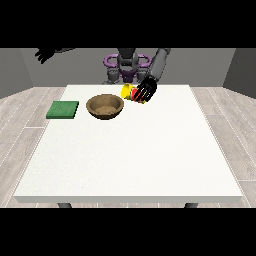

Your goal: Pick the cup and pour the ball into the bowl, then pick the bowl and place it on the pad

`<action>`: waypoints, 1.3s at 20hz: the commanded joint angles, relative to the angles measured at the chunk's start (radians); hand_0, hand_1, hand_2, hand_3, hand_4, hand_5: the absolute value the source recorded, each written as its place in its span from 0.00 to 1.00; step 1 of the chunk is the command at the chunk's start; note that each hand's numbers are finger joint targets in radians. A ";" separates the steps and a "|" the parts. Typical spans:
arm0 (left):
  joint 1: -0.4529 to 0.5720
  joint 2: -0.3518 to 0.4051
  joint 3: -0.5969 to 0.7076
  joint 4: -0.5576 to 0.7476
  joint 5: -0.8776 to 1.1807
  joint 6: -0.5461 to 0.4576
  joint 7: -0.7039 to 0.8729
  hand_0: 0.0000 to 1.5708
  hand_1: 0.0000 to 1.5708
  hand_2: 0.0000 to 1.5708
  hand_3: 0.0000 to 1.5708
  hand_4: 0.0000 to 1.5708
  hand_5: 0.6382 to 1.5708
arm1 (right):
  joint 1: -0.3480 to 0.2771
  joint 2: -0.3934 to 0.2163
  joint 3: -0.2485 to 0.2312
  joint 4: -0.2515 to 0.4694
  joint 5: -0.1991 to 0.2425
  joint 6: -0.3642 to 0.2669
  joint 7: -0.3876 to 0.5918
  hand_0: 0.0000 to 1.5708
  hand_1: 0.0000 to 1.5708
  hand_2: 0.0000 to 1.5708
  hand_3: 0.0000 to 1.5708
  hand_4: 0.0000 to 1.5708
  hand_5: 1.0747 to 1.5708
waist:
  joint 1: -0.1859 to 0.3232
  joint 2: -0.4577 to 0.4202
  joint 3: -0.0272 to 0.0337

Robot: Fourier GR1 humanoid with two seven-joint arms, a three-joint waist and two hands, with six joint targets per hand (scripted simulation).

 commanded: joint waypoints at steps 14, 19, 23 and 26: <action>-0.302 -0.156 -0.438 0.144 -0.564 -0.218 0.723 0.93 0.93 1.00 1.00 0.80 0.98 | -0.028 -0.042 -0.028 0.271 0.022 0.088 -0.082 0.00 0.00 0.00 0.11 0.44 0.97 | 0.052 -0.103 -0.0057; -0.355 -0.157 -0.519 0.121 -0.631 -0.416 0.769 0.77 0.77 1.00 1.00 0.67 1.00 | -0.031 -0.002 -0.006 0.292 0.048 0.056 -0.097 0.00 0.00 0.00 0.18 0.44 0.96 | 0.044 -0.149 -0.0065; -0.309 -0.157 -0.628 -0.028 -0.642 -0.566 0.848 0.17 0.17 0.80 0.99 0.66 1.00 | -0.111 -0.010 0.012 0.338 0.052 0.074 -0.102 0.00 0.00 0.00 0.21 0.44 0.96 | -0.002 -0.115 -0.0066; -0.268 -0.157 -0.660 -0.103 -0.638 -0.652 0.834 0.12 0.12 0.79 1.00 0.71 1.00 | -0.080 0.023 0.029 0.345 0.091 0.036 -0.130 0.00 0.00 0.00 0.22 0.44 0.96 | 0.017 -0.134 -0.0072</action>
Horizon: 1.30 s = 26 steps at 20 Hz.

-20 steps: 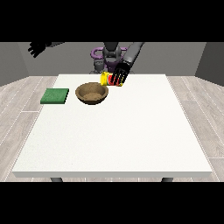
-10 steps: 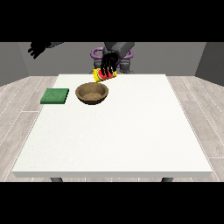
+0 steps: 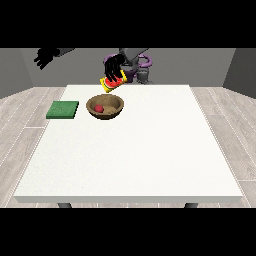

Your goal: Pick the cup and pour the ball into the bowl, then pick the bowl and place it on the pad

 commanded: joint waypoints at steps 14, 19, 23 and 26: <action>0.129 0.125 0.500 -0.390 0.486 0.203 -0.245 0.40 0.40 0.60 0.43 0.82 0.97 | 0.024 0.037 -0.026 -0.006 0.042 -0.169 0.008 0.00 0.00 0.00 0.08 0.49 0.98 | 0.235 -0.035 -0.0126; 0.127 0.118 0.760 -0.525 0.849 0.113 -0.358 0.00 0.00 0.00 0.00 0.71 1.00 | 0.015 0.059 -0.031 0.003 0.064 -0.231 -0.004 0.00 0.00 0.00 0.00 0.50 0.97 | 0.316 -0.015 -0.0144; 0.128 0.157 0.909 -0.582 1.100 -0.072 -0.427 0.00 0.00 0.00 0.00 0.67 1.00 | 0.034 0.118 -0.028 0.029 0.076 -0.277 -0.042 0.00 0.00 0.00 0.00 0.50 0.98 | 0.378 0.035 -0.0065; 0.152 0.245 1.002 -0.576 1.227 -0.209 -0.480 0.00 0.00 0.00 0.00 0.67 0.99 | 0.050 0.177 -0.029 0.023 0.072 -0.303 -0.106 0.00 0.00 0.00 0.00 0.46 0.99 | 0.383 0.085 -0.0033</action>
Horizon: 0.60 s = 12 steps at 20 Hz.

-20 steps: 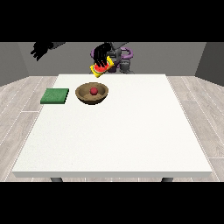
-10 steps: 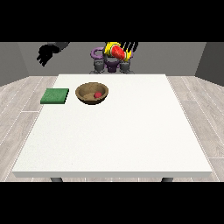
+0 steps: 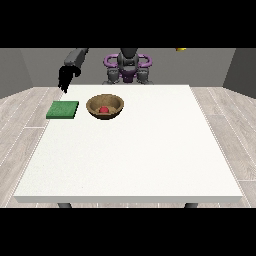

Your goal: Pick the cup and pour the ball into the bowl, then pick the bowl and place it on the pad

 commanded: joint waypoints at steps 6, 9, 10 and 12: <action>0.009 0.219 0.231 -0.019 0.310 -0.323 -0.082 0.00 0.00 0.00 0.00 0.67 0.98 | -0.031 0.114 0.005 0.079 0.012 -0.062 -0.159 0.00 0.00 0.00 0.00 0.47 0.99 | 0.054 0.147 0.0067; 0.020 0.216 0.217 -0.063 0.335 -0.342 -0.042 0.00 0.00 0.00 0.00 0.65 0.99 | -0.110 0.084 -0.022 0.197 -0.002 -0.052 -0.200 0.00 0.00 0.00 0.00 0.45 0.99 | 0.071 0.171 0.0076; 0.047 0.244 0.243 -0.063 0.348 -0.348 -0.051 0.00 0.00 0.00 0.00 0.63 0.99 | -0.063 0.095 0.004 0.214 0.016 -0.007 -0.255 0.00 0.00 0.00 0.00 0.44 0.99 | 0.043 0.169 0.0074; 0.046 0.309 0.275 -0.043 0.380 -0.388 -0.023 0.00 0.00 0.00 0.00 0.63 0.98 | -0.109 0.081 0.014 0.242 0.011 0.000 -0.229 0.00 0.00 0.00 0.00 0.39 0.97 | 0.006 0.168 0.0073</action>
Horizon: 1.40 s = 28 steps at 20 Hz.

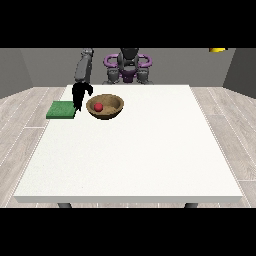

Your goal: Pick the cup and pour the ball into the bowl, then pick the bowl and place it on the pad

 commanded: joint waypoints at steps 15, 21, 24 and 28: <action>0.048 0.231 0.131 -0.106 0.195 -0.132 0.058 0.00 0.00 0.00 0.00 0.65 0.97 | -0.190 -0.052 -0.013 0.348 0.014 0.036 -0.247 0.00 0.00 0.00 0.00 0.28 0.95 | -0.021 0.141 0.0008; 0.111 0.158 0.089 -0.166 0.192 -0.102 0.048 0.00 0.00 0.00 0.00 0.65 0.96 | -0.234 0.051 0.013 0.380 0.027 -0.060 -0.268 0.00 0.00 0.00 0.00 0.29 0.96 | -0.003 0.106 0.0003; 0.118 0.208 0.113 -0.136 0.202 -0.131 0.040 0.00 0.00 0.00 0.00 0.65 0.97 | -0.283 0.046 0.012 0.377 0.016 -0.077 -0.237 0.00 0.00 0.00 0.00 0.30 0.95 | -0.010 0.117 0.0002; 0.102 0.205 0.125 -0.179 0.222 -0.116 0.039 0.00 0.00 0.00 0.00 0.65 0.96 | -0.199 -0.011 -0.039 0.445 0.013 -0.150 -0.226 0.56 0.56 0.37 0.00 0.39 0.88 | -0.001 0.186 0.0010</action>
